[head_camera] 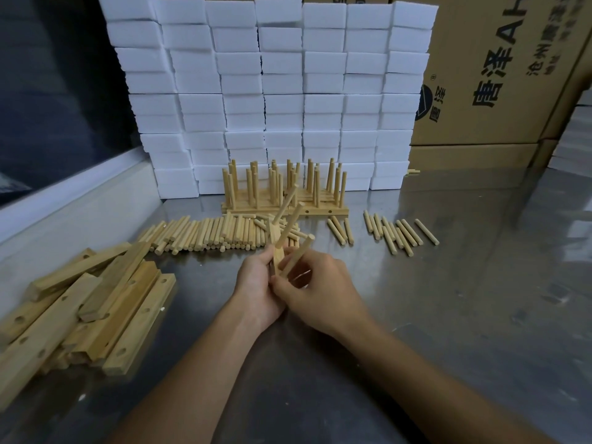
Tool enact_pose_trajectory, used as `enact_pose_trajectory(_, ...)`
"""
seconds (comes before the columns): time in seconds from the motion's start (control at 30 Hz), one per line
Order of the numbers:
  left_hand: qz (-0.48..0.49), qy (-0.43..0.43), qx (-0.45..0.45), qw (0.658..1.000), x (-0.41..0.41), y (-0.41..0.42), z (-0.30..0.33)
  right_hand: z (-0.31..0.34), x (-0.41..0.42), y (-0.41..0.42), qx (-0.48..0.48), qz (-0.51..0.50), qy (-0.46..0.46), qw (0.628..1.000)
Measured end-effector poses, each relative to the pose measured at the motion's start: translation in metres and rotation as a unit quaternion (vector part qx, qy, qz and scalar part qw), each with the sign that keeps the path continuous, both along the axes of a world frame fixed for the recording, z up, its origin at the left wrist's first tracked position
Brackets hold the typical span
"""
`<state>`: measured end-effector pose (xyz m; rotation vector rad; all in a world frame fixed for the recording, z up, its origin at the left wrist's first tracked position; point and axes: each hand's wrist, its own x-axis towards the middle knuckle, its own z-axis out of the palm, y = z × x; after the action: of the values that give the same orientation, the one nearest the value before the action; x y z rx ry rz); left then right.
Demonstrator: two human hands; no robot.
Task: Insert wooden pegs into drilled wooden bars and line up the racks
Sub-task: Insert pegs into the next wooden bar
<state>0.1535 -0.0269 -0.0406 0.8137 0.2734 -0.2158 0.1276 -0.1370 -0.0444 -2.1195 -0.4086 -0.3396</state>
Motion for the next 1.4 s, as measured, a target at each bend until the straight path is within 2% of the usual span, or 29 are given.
enact_pose_trajectory(0.23,-0.016,-0.029,0.004,0.999,0.002,0.004,-0.003,0.003,0.012,-0.015,0.013,-0.044,0.049,0.998)
enact_pose_trajectory(0.43,0.071,-0.072,-0.011,0.995,0.007,0.011,-0.003,0.007,0.028,-0.036,0.020,-0.037,0.077,0.996)
enact_pose_trajectory(0.57,0.095,-0.078,0.006,0.992,0.007,0.015,-0.003,0.006,0.032,-0.046,0.027,-0.016,0.081,0.996)
enact_pose_trajectory(0.73,0.105,-0.093,0.014,0.990,0.007,0.013,-0.003,0.005,0.034,-0.051,-0.013,0.006,0.083,0.996)
enact_pose_trajectory(0.83,0.103,-0.098,0.048,0.989,0.006,0.010,-0.004,0.007,0.036,-0.055,-0.010,-0.017,0.080,0.997)
enact_pose_trajectory(0.93,0.124,-0.082,0.054,0.987,0.008,0.010,-0.003,0.010,0.040,-0.065,0.031,-0.060,0.058,0.996)
enact_pose_trajectory(1.0,0.151,-0.081,0.091,0.981,0.010,0.011,-0.003,0.011,0.043,-0.074,0.050,-0.095,0.055,0.993)
enact_pose_trajectory(1.1,0.168,-0.111,0.250,0.947,0.009,0.006,-0.005,0.009,0.051,-0.088,0.057,-0.165,0.049,0.983)
enact_pose_trajectory(1.17,0.163,-0.126,0.313,0.927,0.007,0.002,-0.007,0.007,0.056,-0.098,0.043,-0.217,0.036,0.975)
enact_pose_trajectory(1.3,0.175,-0.106,0.281,0.938,0.008,0.004,-0.005,0.004,0.065,-0.118,-0.001,-0.304,0.014,0.953)
enact_pose_trajectory(1.4,0.160,-0.126,0.337,0.919,0.007,0.002,-0.007,0.001,0.076,-0.126,0.012,-0.335,0.011,0.942)
